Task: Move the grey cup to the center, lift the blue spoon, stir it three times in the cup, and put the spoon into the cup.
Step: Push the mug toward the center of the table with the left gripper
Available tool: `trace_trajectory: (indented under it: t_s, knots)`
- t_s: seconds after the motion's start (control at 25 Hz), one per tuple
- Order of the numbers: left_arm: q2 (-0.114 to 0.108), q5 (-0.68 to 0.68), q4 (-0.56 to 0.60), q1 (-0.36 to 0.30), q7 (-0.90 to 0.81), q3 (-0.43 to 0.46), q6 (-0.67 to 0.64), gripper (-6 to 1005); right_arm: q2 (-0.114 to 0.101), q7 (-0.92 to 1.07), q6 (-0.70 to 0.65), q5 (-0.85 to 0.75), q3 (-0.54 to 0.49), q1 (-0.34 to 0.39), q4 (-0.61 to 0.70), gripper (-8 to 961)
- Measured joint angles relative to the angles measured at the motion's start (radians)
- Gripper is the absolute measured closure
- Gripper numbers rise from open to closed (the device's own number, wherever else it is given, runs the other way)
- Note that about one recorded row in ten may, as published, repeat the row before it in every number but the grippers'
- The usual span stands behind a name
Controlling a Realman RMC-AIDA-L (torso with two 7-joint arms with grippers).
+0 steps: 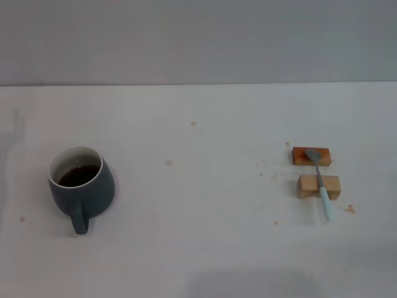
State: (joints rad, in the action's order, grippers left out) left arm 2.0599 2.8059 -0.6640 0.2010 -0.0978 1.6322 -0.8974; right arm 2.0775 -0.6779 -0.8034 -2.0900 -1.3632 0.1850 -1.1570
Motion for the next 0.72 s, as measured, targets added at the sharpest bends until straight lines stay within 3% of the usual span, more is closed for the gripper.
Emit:
trace_trajectory:
  t_s: [0.32, 0.72]
  knots:
    - [0.000, 0.002, 0.047, -0.003, 0.005, 0.005, -0.011, 421, -0.001, 0.000, -0.001, -0.001, 0.003, 0.003, -0.005, 236]
    - [0.008, 0.001, 0.263, -0.008, 0.009, -0.048, -0.137, 521, -0.001, 0.000, -0.002, -0.001, 0.009, 0.000, -0.016, 237]
